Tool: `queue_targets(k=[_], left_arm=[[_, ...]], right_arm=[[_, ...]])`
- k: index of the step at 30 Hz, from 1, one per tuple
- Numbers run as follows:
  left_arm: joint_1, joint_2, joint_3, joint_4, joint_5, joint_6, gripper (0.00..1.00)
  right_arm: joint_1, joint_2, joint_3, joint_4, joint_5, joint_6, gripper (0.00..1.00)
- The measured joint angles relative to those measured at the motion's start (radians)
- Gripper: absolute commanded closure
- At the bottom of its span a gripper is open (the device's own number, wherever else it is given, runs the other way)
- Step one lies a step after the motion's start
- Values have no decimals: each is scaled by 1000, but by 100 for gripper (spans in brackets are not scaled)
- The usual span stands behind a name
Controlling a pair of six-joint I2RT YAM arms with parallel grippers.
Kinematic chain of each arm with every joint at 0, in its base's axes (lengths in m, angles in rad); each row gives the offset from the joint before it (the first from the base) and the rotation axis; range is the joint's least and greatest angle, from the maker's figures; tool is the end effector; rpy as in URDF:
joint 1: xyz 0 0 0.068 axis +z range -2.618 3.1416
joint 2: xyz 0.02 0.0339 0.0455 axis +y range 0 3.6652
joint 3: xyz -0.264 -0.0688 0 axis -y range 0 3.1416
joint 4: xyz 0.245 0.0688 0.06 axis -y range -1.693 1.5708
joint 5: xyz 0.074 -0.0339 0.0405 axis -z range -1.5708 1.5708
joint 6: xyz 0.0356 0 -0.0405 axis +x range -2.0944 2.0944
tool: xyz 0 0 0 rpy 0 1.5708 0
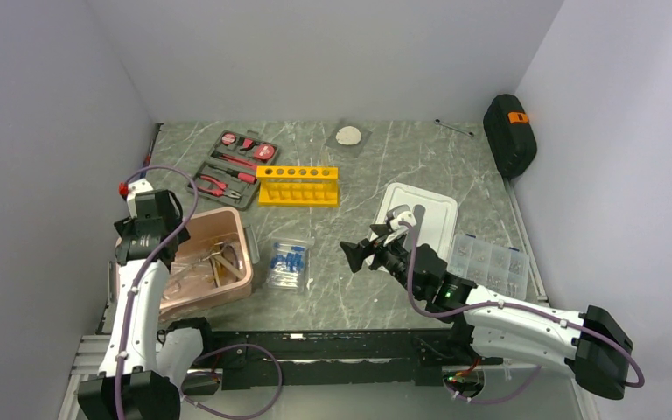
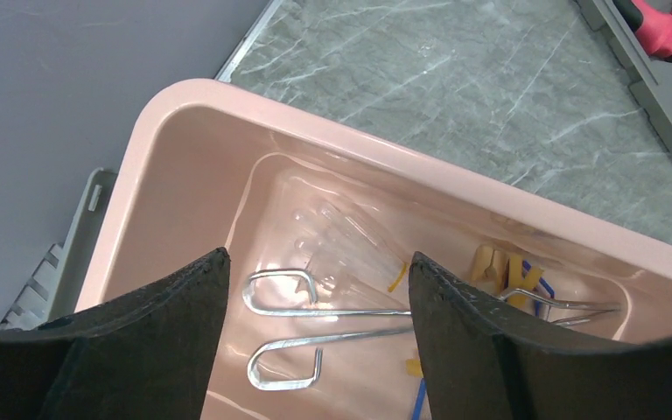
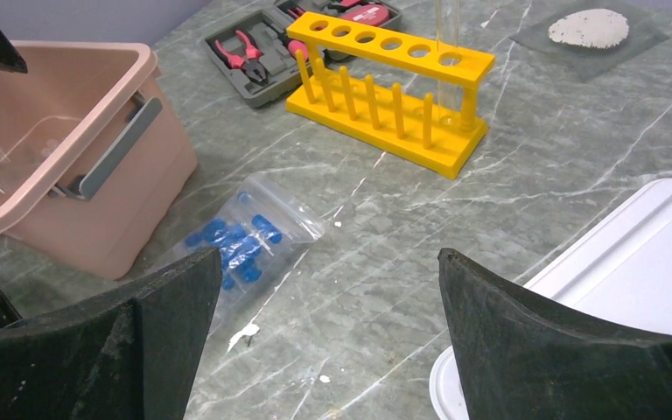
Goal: Organize the chemistry lab equipment
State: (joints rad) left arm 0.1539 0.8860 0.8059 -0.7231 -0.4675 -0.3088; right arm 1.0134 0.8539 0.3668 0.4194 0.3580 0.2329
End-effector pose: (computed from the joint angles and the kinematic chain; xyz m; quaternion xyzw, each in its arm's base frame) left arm 0.1710 0.0428 0.2821 -0.2912 0.8581 0.1859 0.3798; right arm 0.1154 0.1616 0.2436 -0.1611 0.7111 0.2865 0.6215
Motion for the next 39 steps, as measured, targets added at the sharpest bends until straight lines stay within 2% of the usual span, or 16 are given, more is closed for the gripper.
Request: queue_targets(k=[3,10,14,18,23,30,33,39], left_arm=[[0,0,0,-1,-9,1,13],[-12,-16,11,-4,-26,7,6],[-92,-36,45,-9,-52,30,2],[-248,-38,122,-11,-67,63,1],[-504,-11,242,-12,-74,66,1],[-901,226,397,-17,-73,6,1],[-986,345,406,4,-12,-19,1],[-1018,499,378,31,104,-89,1]], right_arm=[[0,-1,0,-1,0,3,5],[0,0,0,-3,0,4,5],[0,0,0,-14,4,7,5],[0,11,2,-31,11,19,5],[0,18,11,-78,47,49,0],[-17,-59,11,-122,141,79,0],[-53,-108,9,-161,175,100,0],[-174,-257,-40,-232,192,160,0]])
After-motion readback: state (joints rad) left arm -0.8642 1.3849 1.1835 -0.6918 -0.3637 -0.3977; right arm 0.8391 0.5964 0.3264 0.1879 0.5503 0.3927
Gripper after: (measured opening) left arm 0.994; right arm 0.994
